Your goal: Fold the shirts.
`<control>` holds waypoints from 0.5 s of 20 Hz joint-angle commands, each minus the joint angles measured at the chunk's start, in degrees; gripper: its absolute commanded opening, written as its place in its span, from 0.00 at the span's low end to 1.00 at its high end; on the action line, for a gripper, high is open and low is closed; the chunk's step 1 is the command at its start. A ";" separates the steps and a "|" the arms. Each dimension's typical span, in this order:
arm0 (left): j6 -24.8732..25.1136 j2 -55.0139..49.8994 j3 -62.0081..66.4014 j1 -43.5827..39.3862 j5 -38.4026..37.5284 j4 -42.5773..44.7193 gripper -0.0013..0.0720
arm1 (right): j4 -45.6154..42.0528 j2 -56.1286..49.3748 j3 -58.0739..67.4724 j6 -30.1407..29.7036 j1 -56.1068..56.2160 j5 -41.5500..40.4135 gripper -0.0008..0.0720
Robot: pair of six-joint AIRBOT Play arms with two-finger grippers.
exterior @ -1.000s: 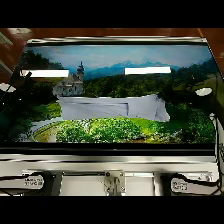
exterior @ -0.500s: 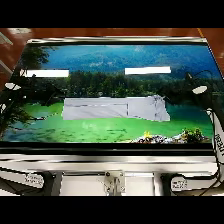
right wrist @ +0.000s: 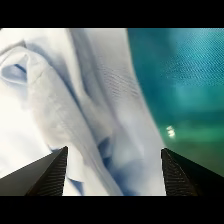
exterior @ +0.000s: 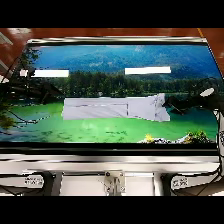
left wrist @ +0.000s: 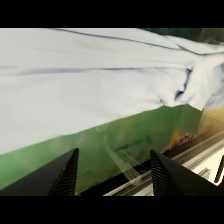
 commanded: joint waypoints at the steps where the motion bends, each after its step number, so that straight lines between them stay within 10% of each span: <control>1: 0.42 4.72 0.13 -1.60 -1.57 -1.16 0.68 | 8.41 -5.03 0.07 -1.49 -0.24 1.51 0.98; 4: 0.59 6.34 0.13 -2.29 -1.38 -5.25 0.68 | 9.29 -9.05 0.09 0.55 0.81 0.33 0.95; 6: 3.08 6.36 0.13 -2.97 -0.46 -8.52 0.68 | 9.27 -9.20 0.26 1.84 0.76 -1.27 0.72; 8: 3.43 6.36 0.13 -3.98 1.75 -9.33 0.68 | 11.10 -9.20 0.33 1.36 0.74 -1.09 0.20; 10: 3.41 6.34 0.13 -5.44 4.52 -9.31 0.64 | 13.22 -8.48 1.55 -2.32 0.61 2.84 0.11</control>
